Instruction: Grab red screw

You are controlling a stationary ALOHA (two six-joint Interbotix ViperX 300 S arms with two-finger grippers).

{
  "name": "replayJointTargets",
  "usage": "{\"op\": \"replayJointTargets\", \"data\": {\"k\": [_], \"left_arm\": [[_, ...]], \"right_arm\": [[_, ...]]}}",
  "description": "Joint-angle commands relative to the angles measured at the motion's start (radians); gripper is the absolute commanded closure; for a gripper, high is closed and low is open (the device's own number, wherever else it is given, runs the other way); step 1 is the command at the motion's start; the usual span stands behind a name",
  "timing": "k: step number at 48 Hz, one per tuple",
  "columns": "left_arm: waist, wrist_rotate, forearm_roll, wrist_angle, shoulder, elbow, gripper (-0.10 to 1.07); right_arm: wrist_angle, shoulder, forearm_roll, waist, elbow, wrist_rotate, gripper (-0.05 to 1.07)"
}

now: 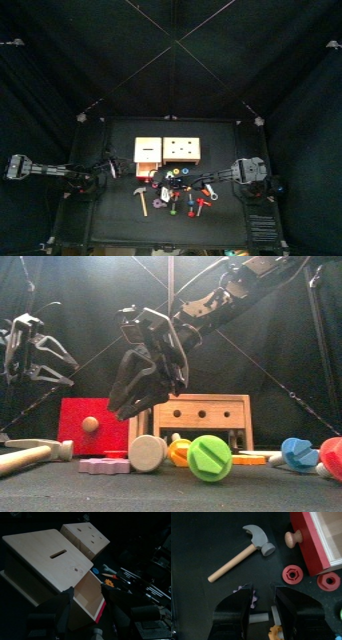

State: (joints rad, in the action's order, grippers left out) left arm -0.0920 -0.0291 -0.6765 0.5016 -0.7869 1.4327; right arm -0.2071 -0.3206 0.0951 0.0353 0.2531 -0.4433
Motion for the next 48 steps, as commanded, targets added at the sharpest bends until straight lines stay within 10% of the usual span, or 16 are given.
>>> {"op": "replayJointTargets", "data": {"k": [1, 23, 48], "left_arm": [[-0.002, 0.003, 0.003, 0.002, 0.002, -0.012, 0.13], [-0.002, 0.008, 0.006, -0.012, 0.002, -0.012, 0.13], [-0.005, 0.009, 0.006, -0.012, 0.002, -0.011, 0.13]], "right_arm": [[-0.014, 0.015, -0.075, 0.0, -0.034, -0.11, 0.3], [-0.278, -0.064, -0.67, 0.041, -0.166, -0.729, 0.06], [-0.308, -0.14, -0.657, 0.052, -0.206, -0.813, 0.05]]}}
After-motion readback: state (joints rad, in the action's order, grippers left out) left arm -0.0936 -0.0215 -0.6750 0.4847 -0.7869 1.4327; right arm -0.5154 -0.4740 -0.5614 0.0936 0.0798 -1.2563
